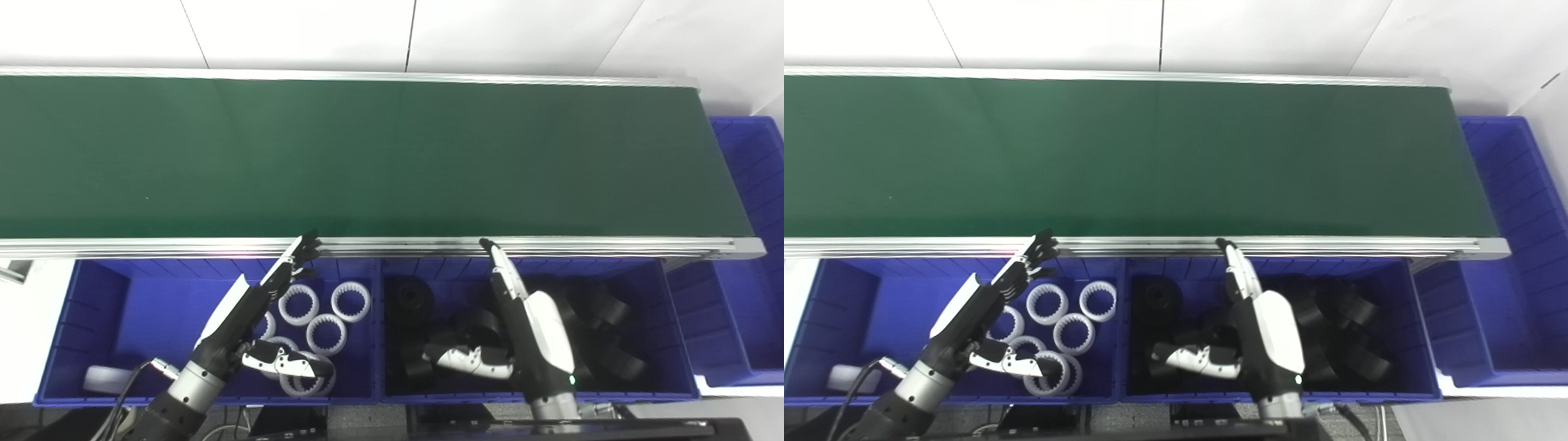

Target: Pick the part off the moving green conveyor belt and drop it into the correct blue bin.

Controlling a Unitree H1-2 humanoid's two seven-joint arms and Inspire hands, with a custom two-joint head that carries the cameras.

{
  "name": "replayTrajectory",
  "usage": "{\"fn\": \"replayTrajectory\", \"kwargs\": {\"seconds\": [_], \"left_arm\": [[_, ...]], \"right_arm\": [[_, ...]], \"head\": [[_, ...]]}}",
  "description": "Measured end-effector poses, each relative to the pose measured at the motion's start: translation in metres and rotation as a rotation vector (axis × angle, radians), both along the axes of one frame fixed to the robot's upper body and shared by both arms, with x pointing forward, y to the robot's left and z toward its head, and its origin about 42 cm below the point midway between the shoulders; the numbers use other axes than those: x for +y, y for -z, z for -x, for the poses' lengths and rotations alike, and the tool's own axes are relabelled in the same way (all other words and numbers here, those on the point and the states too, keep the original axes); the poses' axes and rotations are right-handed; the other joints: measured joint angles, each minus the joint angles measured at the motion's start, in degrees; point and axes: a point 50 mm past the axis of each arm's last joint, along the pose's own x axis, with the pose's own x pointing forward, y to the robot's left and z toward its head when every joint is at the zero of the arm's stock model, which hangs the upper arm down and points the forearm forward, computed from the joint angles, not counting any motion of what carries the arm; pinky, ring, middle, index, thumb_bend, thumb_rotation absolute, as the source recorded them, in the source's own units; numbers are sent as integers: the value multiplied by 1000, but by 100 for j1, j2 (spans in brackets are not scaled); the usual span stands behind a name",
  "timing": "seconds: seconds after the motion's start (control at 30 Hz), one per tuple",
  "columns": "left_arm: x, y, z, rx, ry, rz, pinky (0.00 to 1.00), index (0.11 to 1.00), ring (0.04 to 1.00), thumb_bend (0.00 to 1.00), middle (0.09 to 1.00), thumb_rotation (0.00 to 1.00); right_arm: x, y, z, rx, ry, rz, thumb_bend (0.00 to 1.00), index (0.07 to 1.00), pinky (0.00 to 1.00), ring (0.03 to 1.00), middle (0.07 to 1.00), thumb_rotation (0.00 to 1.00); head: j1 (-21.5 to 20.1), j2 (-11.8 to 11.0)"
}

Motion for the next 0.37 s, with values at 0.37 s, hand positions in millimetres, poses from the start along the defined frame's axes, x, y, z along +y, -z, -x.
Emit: {"fn": "replayTrajectory", "kwargs": {"seconds": [0.37], "left_arm": [[-2, 2, 0, 18, -14, 39, 856, 1000, 949, 856, 994, 245]], "right_arm": [[8, 17, -4, 3, -54, -304, 903, 948, 851, 899, 925, 488]], "head": [[202, -149]]}}
